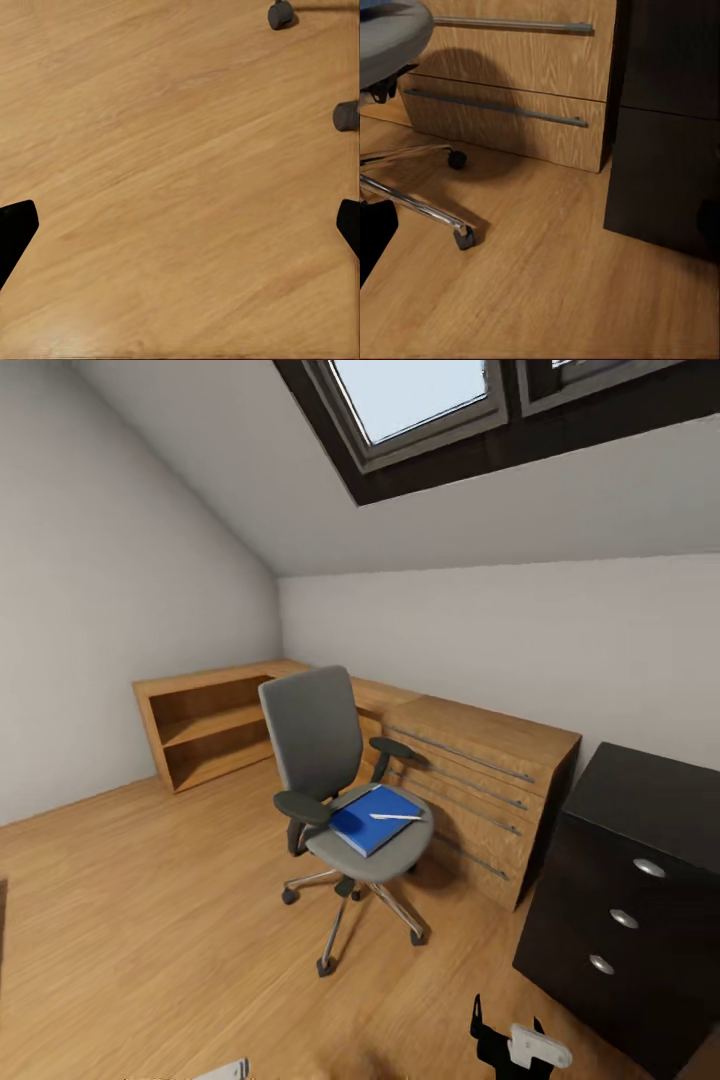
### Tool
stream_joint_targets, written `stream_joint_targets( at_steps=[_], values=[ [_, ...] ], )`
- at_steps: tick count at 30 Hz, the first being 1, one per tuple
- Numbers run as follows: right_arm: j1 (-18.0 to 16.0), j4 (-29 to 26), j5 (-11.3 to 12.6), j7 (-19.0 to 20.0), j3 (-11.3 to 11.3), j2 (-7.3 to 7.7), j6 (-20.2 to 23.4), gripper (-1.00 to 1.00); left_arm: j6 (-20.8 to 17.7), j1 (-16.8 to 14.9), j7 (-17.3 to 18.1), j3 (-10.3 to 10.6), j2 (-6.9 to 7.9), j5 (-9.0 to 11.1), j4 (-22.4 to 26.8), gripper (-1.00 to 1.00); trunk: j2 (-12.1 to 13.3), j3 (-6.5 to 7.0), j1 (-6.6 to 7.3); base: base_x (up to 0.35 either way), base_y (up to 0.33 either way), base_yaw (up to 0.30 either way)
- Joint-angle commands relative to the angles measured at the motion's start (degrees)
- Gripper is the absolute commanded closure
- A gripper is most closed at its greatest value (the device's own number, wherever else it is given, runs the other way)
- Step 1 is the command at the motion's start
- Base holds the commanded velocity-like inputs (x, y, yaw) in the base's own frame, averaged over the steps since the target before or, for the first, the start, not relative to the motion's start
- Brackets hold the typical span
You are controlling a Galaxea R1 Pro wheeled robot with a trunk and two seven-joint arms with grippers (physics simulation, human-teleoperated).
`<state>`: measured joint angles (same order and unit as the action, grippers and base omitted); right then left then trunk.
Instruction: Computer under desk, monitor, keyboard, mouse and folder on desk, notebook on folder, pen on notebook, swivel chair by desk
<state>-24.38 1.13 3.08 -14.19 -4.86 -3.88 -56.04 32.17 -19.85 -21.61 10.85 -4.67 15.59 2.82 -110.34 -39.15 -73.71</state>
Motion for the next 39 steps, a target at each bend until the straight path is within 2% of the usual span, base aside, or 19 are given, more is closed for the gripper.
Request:
stream_joint_targets(
  at_steps=[1, 11, 21, 39],
  values=[
    [-0.07, 0.11, 0.26, 0.67, -0.44, 0.0, -0.32, -1.0, 0.23, -0.02, -0.27, 0.49, 0.0, 0.42, -0.01, -1.0, 0.39, 0.13, 0.27, -0.329, 0.099, -0.266],
    [-0.05, 0.1, 0.22, 1.0, -0.43, 0.02, -0.38, -1.0, 0.32, -0.02, -0.19, 0.49, -0.07, 0.41, -0.09, -1.0, 4.4, 1.93, 2.47, -0.292, 0.087, -0.271],
    [-0.05, 0.1, 0.18, 0.97, -0.42, -0.06, -0.46, -1.0, 0.17, -0.02, -0.18, 0.49, -0.17, 0.41, -0.1, -1.0, 8.41, 4.09, 4.66, -0.021, 0.005, -0.251],
    [-0.05, 0.1, 0.09, 0.92, -0.42, -0.16, -0.47, -1.0, 0.13, -0.02, -0.18, 0.49, -0.16, 0.41, -0.1, -1.0, 15.63, 8.69, 8.62, 0.0, 0.0, -0.172]
  ],
)
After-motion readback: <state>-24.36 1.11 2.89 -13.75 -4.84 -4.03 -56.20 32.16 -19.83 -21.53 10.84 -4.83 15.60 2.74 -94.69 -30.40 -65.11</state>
